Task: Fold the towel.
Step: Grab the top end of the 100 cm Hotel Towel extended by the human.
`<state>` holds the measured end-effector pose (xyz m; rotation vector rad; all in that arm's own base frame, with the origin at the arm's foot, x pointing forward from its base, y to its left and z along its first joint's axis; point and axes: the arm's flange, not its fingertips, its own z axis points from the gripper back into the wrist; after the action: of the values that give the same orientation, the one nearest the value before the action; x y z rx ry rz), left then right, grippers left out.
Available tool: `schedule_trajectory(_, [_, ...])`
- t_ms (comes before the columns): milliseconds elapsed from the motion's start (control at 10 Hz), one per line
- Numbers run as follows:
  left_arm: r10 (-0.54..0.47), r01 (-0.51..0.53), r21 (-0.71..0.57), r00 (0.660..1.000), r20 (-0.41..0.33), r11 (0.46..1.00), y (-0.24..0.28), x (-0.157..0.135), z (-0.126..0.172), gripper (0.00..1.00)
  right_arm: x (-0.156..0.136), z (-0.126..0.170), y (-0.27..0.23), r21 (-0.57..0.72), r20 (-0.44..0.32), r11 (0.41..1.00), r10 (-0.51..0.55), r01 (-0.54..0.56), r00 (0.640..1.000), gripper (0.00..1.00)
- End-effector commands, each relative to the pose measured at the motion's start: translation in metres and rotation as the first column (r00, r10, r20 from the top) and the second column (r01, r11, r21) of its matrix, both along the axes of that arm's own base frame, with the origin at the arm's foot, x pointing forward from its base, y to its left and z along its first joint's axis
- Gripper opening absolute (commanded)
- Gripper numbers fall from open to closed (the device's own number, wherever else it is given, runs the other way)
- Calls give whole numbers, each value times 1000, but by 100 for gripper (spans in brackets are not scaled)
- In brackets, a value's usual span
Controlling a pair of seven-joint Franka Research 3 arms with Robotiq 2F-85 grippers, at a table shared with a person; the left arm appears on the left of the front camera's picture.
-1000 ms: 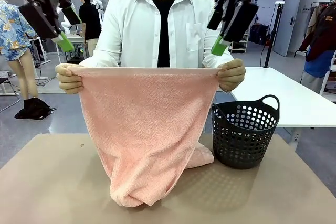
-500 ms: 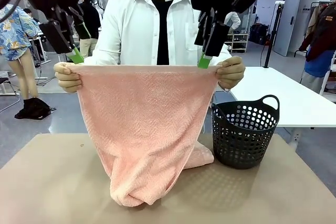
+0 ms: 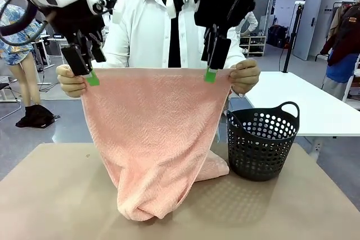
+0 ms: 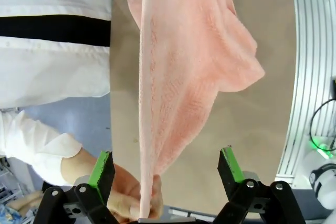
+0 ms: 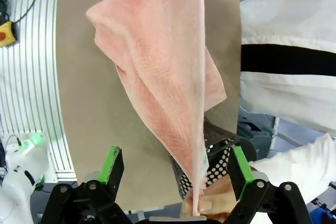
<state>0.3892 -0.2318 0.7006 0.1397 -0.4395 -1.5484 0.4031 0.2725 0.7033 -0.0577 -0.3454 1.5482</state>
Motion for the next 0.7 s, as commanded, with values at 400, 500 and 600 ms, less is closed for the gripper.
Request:
schedule_trajectory(400, [46,-44,30,998,-50,999,-5,37,-23,40,21,-42,5,-5,-133,1000,-23,22,991,86])
schedule_trajectory(500, [44,-42,31,997,-56,999,-5,38,-24,30,20,-49,6,10,-146,1000,-21,22,989,56])
schedule_trajectory(600, [43,-41,30,997,-57,999,-4,37,-24,0,20,-52,7,13,-146,1000,-26,28,989,26])
